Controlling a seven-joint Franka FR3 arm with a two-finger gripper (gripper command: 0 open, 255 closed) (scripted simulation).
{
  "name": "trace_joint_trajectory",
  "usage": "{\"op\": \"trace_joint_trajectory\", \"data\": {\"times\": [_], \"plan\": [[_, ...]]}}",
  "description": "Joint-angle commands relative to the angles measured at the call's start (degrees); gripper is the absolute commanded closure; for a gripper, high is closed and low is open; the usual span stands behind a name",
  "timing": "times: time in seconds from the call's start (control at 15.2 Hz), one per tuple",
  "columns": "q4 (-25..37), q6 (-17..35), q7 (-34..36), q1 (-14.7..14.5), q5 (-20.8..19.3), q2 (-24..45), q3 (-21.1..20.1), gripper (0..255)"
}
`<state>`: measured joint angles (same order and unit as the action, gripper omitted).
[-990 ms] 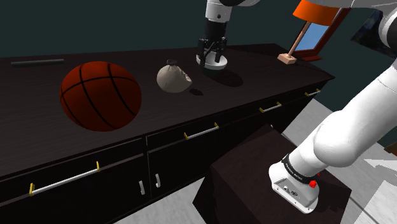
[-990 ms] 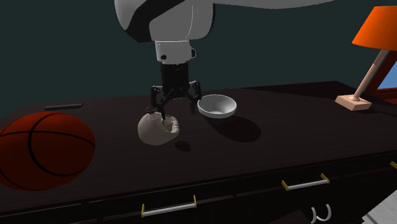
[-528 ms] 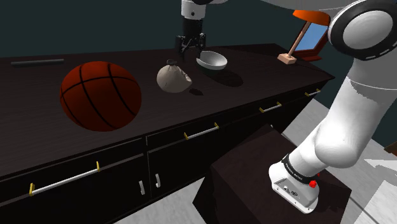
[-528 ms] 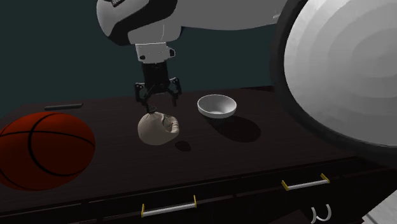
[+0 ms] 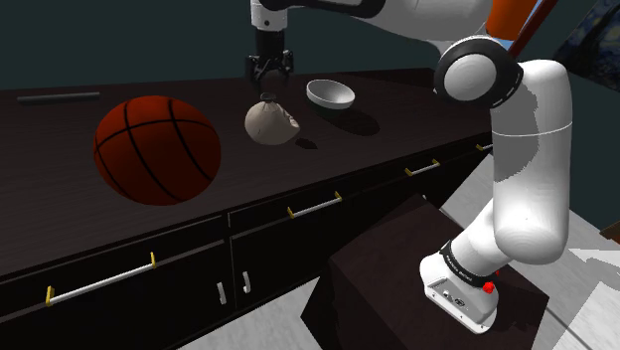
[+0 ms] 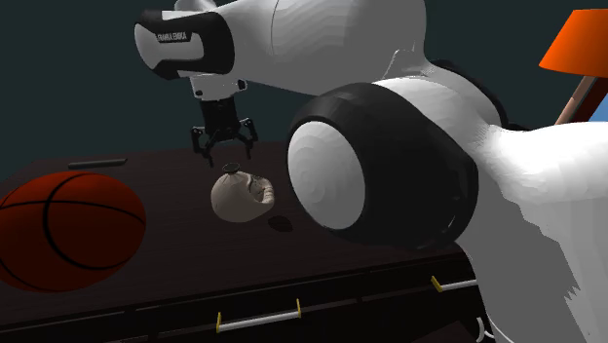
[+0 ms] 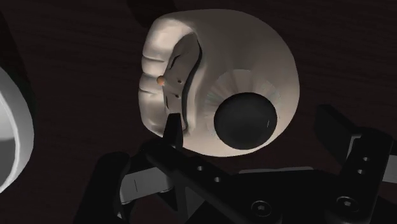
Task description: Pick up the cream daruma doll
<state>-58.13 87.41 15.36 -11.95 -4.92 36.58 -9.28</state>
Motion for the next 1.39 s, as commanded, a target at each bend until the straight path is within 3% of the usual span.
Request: {"op": "trace_joint_trajectory", "data": {"times": [0.0, 0.4, 0.46, 1.06, 1.32], "plan": [[-0.32, 1.05, 0.18, -0.16, -0.12, 0.68, 0.03, 0], [-4.85, 4.97, 0.27, 0.15, -0.08, 0.09, 0.03, 0], [-5.08, 5.06, 0.29, 0.16, -0.07, -0.05, 0.01, 255], [-4.83, 4.96, 0.27, 0.15, -0.08, 0.1, 0.02, 255], [-0.9, 1.54, 0.19, -0.12, -0.12, 0.6, 0.03, 255]]}}
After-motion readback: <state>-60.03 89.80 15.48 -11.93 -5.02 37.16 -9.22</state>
